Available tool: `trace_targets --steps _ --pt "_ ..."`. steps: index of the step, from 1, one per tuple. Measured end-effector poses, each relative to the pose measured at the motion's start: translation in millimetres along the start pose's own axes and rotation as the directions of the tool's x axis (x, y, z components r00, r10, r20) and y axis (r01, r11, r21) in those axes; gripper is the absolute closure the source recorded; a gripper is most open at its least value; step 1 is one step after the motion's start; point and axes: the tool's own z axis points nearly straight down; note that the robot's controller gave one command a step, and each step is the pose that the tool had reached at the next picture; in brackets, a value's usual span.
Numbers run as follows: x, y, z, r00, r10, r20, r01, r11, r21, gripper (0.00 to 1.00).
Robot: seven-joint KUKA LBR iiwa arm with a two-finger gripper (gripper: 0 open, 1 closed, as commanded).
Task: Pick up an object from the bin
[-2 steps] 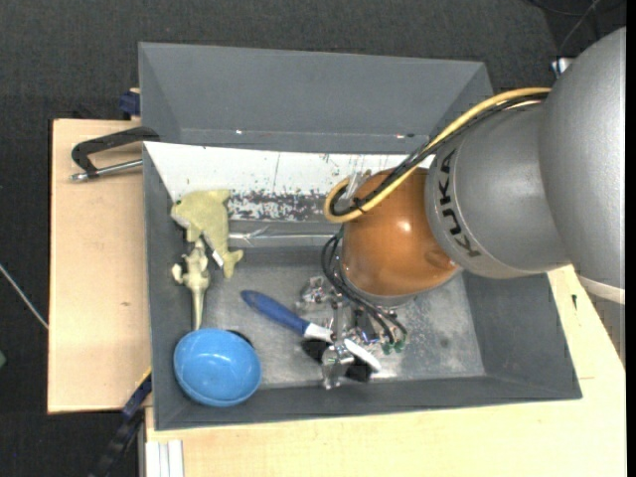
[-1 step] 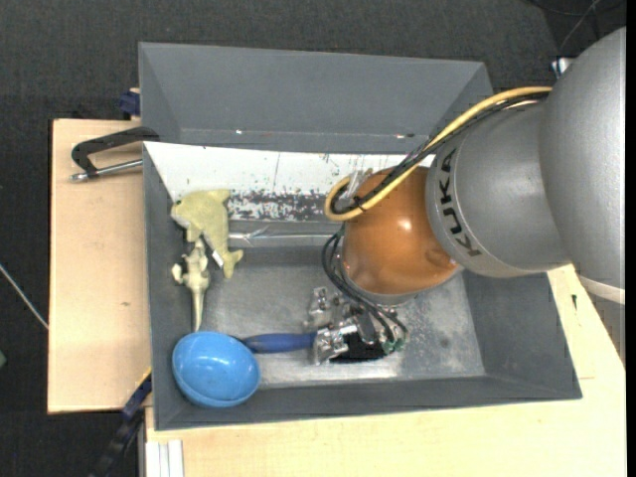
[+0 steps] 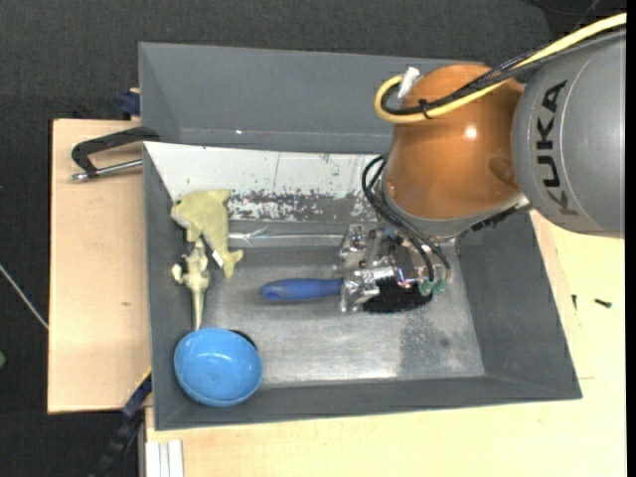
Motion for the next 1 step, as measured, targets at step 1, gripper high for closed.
trace_targets --steps 1 --pt "-8.6 -24.6 1.2 0.945 -0.327 -0.007 0.327 0.945 -0.001 1.0"
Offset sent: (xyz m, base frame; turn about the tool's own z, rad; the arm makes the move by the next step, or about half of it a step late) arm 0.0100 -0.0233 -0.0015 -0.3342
